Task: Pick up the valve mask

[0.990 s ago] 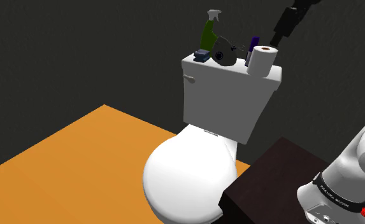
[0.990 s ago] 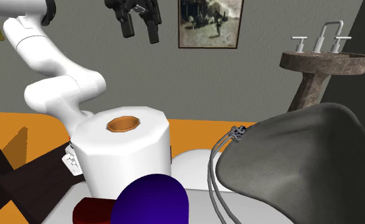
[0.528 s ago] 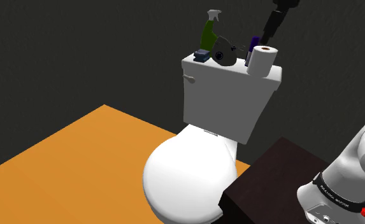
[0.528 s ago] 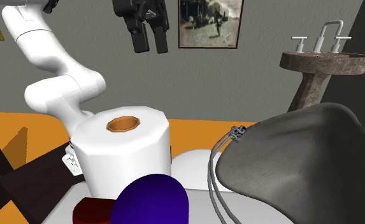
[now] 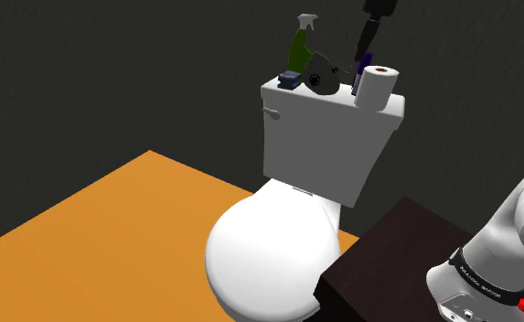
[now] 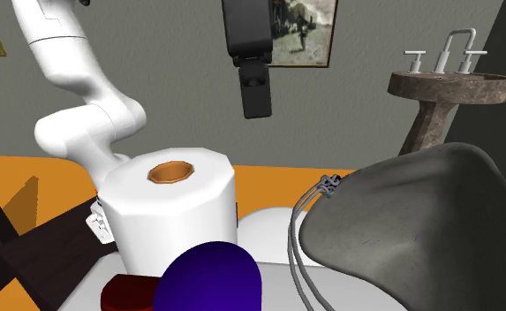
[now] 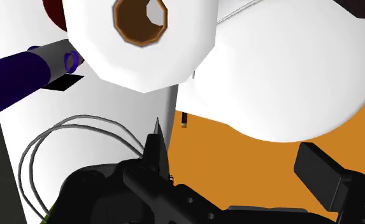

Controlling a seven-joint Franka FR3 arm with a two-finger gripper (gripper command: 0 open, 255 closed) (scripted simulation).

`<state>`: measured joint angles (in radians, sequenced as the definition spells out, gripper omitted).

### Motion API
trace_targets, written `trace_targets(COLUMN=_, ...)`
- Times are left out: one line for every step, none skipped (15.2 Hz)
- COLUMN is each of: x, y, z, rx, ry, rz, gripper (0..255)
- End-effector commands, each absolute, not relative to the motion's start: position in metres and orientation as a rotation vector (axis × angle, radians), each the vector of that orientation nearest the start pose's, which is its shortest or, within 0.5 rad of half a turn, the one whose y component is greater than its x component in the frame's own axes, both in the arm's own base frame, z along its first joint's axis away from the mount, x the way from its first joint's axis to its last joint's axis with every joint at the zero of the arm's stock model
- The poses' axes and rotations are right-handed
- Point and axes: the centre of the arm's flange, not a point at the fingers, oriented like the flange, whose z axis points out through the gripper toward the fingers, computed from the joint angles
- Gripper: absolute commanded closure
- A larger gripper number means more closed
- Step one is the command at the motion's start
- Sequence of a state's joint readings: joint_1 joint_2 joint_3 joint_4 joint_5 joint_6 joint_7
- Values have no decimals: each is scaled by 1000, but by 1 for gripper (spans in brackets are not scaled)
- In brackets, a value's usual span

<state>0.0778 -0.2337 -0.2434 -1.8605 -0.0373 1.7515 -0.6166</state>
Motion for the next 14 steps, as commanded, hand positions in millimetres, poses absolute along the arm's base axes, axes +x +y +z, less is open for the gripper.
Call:
trace_targets(x=519, y=-110, z=611, rx=-3048, ry=-792, rz=-157, gripper=0)
trace_targets(x=533, y=-115, z=607, rx=-3031, ry=-824, rz=-143, gripper=0)
trace_targets(x=546, y=-120, z=603, rx=-3014, ry=-856, rz=-130, gripper=0)
trace_targets(x=560, y=-124, z=599, rx=-2996, ry=-888, rz=-117, gripper=0)
trace_targets(x=573, y=-129, z=594, rx=-2978, ry=-919, rz=-104, gripper=0)
trace_targets(x=577, y=-130, z=593, rx=-2973, ry=-928, rz=-101, gripper=0)
trace_targets(x=577, y=-130, z=587, rx=-2973, ry=-928, rz=-101, gripper=0)
trace_targets(x=577, y=-130, z=582, rx=-2973, ry=-928, rz=-101, gripper=0)
trace_targets(x=577, y=-130, z=577, rx=-2973, ry=-928, rz=-101, gripper=0)
trace_targets(x=577, y=-130, z=572, rx=-2973, ry=-928, rz=-101, gripper=0)
trace_targets(x=577, y=-130, z=566, rx=-2973, ry=-928, rz=-101, gripper=0)
trace_targets(x=577, y=-130, z=561, rx=-2973, ry=-928, rz=-101, gripper=0)
trace_targets(x=577, y=-130, z=553, rx=-2973, ry=-928, rz=-101, gripper=0)
trace_targets(x=577, y=-130, z=553, rx=-2973, ry=-928, rz=-101, gripper=0)
